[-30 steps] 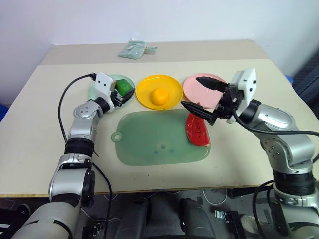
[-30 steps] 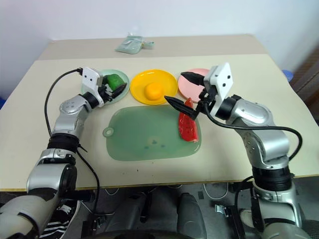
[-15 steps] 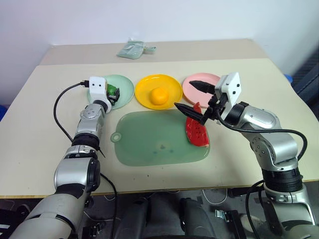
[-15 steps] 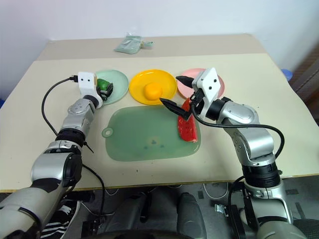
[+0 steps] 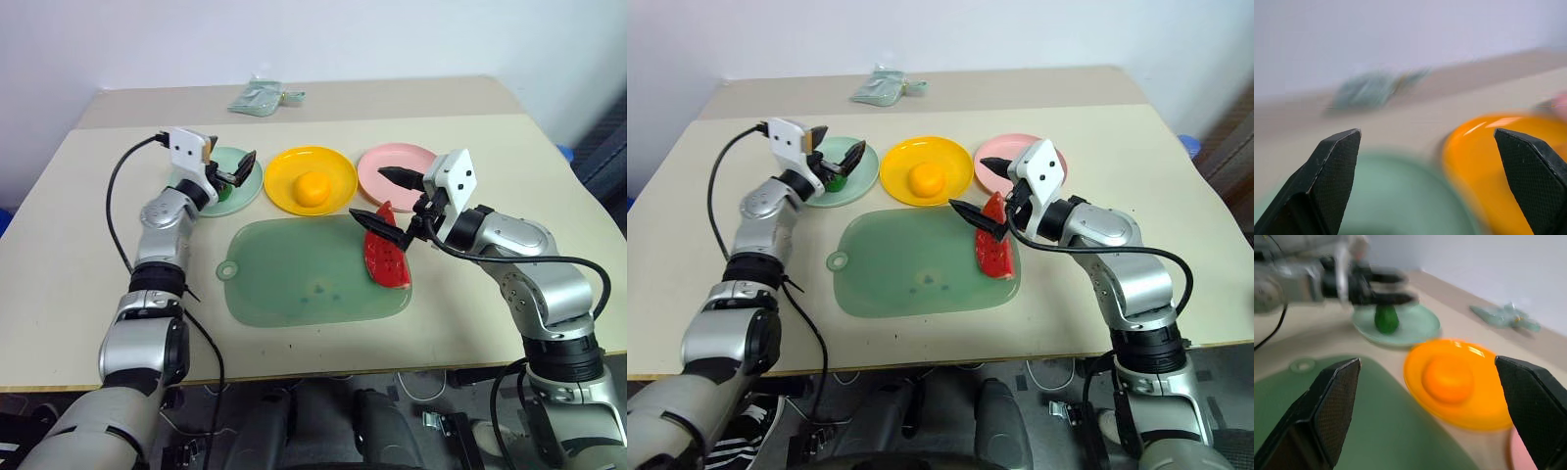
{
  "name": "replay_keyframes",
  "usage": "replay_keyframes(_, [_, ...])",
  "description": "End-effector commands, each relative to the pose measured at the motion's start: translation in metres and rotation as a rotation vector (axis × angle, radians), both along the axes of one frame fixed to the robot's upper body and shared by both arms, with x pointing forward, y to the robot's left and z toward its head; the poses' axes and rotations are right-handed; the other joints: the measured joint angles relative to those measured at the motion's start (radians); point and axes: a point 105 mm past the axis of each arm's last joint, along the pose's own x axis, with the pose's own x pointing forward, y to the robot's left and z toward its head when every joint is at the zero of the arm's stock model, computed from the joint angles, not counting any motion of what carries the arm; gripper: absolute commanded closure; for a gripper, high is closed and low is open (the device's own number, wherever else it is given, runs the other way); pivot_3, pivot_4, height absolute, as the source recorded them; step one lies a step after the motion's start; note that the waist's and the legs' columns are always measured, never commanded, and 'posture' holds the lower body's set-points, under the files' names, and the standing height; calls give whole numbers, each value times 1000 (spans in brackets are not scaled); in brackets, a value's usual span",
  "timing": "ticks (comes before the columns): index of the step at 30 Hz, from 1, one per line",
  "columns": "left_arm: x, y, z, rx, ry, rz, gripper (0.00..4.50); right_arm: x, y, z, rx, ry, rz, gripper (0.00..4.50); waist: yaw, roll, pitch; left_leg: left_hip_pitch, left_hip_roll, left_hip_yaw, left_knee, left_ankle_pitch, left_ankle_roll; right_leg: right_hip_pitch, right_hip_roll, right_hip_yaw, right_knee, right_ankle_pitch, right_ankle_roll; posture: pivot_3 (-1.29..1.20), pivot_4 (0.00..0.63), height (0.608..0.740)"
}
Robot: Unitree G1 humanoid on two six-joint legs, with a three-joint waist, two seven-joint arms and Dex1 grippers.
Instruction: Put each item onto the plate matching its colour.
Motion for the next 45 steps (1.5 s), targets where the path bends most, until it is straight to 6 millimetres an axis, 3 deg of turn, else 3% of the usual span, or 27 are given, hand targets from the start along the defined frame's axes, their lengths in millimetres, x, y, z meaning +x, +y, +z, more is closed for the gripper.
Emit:
replay_keyframes(1, [-23,-6,14,57,-58,-181,46,1,-7,16,5,-50,-28,0,2,0,0,0,1,0,0,0,0,0,1,0,0,0,0,0,150,740])
replay_keyframes(5, [-52,-25,2,95,-4,-426,46,6,-13,12,-13,-24,-63,0,9,0,0,0,0,0,0,0,0,1,0,0,0,0,0,0,150,740])
replay_keyframes(12, [-98,-30,-17,208,122,-711,46,4,-22,-3,-128,78,-131,0,4,1,0,0,0,0,0,0,0,0,0,0,0,0,-1,0,150,740])
replay_keyframes(16, [-108,-20,-21,222,194,-761,46,2,-36,-13,-192,173,-232,0,6,1,0,0,1,0,-1,0,0,-1,0,1,0,0,-1,0,150,740])
replay_keyframes(19, [-110,-13,-24,245,199,-757,46,-9,-30,-18,-141,273,-238,0,10,1,0,0,1,0,0,0,0,-1,0,1,0,0,-1,0,150,740])
replay_keyframes(26, [-108,-24,-23,243,171,-775,46,-10,-27,-48,-163,389,-308,0,12,1,-1,-1,0,0,0,0,0,-1,-1,1,-1,0,-2,0,150,740])
replay_keyframes(29, [-107,-26,-24,247,165,-777,0,-11,-29,-59,-190,423,-319,862,10,1,0,-1,1,0,-1,0,0,-1,-1,1,-1,0,-2,0,150,740])
replay_keyframes(33, [-107,-25,-25,257,156,-767,0,-14,-28,-67,-212,447,-305,2905,10,1,-1,-1,1,0,-1,0,0,-1,-1,1,-1,0,-1,0,150,740])
replay_keyframes(35, [-107,-24,-25,260,155,-761,0,-12,-27,-64,-207,436,-301,3444,10,1,-1,-1,1,0,-1,0,0,-1,0,1,-1,0,-1,0,150,740])
replay_keyframes(38, [-106,-24,-25,258,151,-753,0,-8,-29,-57,-200,408,-306,3444,10,1,-1,-1,1,0,0,0,0,-1,0,1,-1,0,-1,0,150,740])
replay_keyframes(45, [-102,-24,-18,198,135,-725,0,13,-31,-3,-17,270,-312,3444,9,1,-1,-1,1,0,0,0,0,-1,0,0,-1,0,-1,0,150,740])
